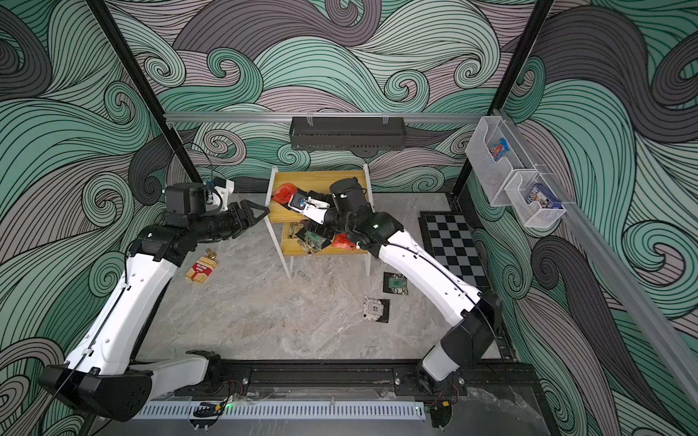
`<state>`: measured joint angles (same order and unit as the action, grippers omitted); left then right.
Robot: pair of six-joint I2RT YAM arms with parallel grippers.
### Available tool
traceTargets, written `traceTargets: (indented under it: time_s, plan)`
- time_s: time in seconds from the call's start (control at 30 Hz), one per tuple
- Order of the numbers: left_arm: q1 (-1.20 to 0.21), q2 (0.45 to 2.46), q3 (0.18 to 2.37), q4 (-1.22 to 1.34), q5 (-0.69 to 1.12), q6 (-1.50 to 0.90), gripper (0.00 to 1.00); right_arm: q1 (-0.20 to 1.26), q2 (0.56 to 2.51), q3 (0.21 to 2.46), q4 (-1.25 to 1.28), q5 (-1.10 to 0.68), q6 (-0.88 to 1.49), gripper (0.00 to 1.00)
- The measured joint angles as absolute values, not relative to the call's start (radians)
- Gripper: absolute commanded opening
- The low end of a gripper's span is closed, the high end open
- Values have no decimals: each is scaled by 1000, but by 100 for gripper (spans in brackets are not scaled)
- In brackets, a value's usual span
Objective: Remove the tea bags from the shelf
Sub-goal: Pick up the tea bag from the shelf.
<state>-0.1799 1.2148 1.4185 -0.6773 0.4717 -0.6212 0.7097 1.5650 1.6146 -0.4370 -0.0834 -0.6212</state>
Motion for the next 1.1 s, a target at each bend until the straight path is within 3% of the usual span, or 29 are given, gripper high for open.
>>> traceTargets:
  time_s: [1.1]
  plan:
    - [-180, 1206, 1402, -671, 472, -623, 69, 718, 1410, 1488, -425, 5, -621, 7]
